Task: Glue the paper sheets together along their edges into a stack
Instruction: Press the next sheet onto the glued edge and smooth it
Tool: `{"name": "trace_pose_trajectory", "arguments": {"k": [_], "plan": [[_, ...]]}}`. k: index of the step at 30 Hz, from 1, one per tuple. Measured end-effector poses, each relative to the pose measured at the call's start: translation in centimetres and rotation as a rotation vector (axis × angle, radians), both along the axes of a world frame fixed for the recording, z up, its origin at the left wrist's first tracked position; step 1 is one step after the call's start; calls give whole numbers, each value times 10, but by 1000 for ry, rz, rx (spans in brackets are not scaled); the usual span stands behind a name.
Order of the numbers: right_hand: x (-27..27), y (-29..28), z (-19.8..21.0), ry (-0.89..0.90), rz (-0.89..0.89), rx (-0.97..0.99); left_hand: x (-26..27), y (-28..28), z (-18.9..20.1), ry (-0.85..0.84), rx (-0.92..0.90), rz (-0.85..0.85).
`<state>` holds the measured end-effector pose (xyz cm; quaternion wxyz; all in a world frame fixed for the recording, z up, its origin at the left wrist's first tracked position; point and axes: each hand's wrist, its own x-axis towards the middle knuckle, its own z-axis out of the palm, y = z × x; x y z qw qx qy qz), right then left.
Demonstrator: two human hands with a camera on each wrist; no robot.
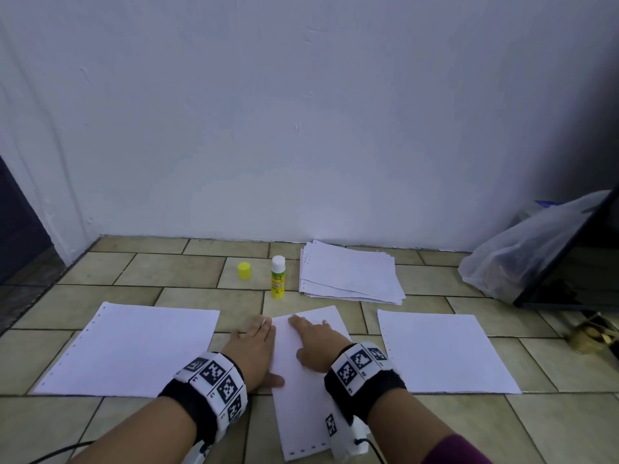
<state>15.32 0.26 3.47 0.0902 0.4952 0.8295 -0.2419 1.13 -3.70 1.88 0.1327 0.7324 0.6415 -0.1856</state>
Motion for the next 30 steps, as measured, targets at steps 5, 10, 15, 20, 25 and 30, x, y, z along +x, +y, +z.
{"name": "trace_pose_trajectory", "arguments": {"k": [5,10,15,20,25,30], "plan": [[29,15,-7,-79,-91,23,-2,0,0,-3,-12,-10],[24,14,-10,-129,-63,58,-5,-1,5,-34,10,-25],[14,9,-7,-110,-26,48,-1,2,22,4,114,-32],[3,5,-11,-205,63,160,3,-2,16,-128,138,-122],[-5,-1,-13,-213,-3,213,4,-7,20,-107,112,-106],[-18,-15,-21,-176,-11,95,6,-4,23,-23,128,-98]]}}
